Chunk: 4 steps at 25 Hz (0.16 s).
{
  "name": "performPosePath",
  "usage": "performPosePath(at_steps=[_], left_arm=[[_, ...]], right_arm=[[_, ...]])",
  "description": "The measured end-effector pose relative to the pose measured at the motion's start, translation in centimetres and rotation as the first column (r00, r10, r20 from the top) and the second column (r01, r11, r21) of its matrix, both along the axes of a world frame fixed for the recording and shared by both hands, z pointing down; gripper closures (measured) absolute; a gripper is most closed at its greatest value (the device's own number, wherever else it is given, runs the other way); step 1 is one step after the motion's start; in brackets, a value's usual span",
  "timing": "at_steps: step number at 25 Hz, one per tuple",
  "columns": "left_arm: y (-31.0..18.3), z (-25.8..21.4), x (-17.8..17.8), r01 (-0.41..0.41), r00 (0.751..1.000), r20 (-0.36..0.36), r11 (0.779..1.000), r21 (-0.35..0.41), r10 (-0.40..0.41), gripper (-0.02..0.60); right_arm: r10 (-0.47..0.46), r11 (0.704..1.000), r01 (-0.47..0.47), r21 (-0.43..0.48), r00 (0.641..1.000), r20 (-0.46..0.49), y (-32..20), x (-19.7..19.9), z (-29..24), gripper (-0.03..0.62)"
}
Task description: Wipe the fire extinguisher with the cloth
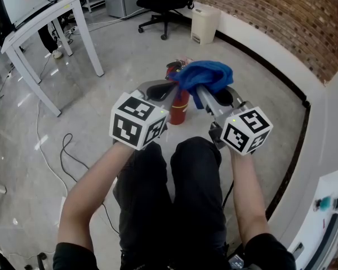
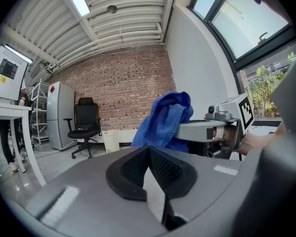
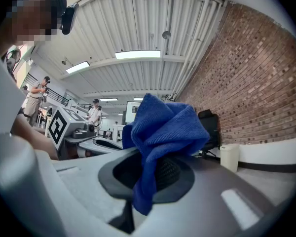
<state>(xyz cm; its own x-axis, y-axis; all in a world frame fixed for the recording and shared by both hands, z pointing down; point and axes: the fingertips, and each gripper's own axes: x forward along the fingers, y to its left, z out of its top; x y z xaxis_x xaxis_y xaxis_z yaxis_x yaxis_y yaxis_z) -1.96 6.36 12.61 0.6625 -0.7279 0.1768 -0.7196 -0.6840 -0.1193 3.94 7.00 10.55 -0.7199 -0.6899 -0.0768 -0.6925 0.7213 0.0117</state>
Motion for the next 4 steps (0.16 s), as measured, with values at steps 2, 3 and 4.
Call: performPosePath(at_steps=[2,3,4], left_arm=[[-0.01,-0.01,0.10,-0.002,1.000,-0.003,1.000,0.000,0.002,0.578],[-0.01,-0.03,0.17,-0.003,1.000,-0.005,1.000,0.000,0.003,0.578],[-0.02,-0.05,0.23,-0.004,1.000,-0.007,1.000,0.001,0.004,0.578]], right_arm=[[0.002,1.000,-0.002,0.002,1.000,0.002,-0.01,0.08,0.00,0.551],[0.004,1.000,-0.004,0.003,1.000,0.004,-0.03,0.15,-0.01,0.551],[0.005,1.000,-0.005,0.004,1.000,0.005,-0.04,0.23,-0.02,0.551]])
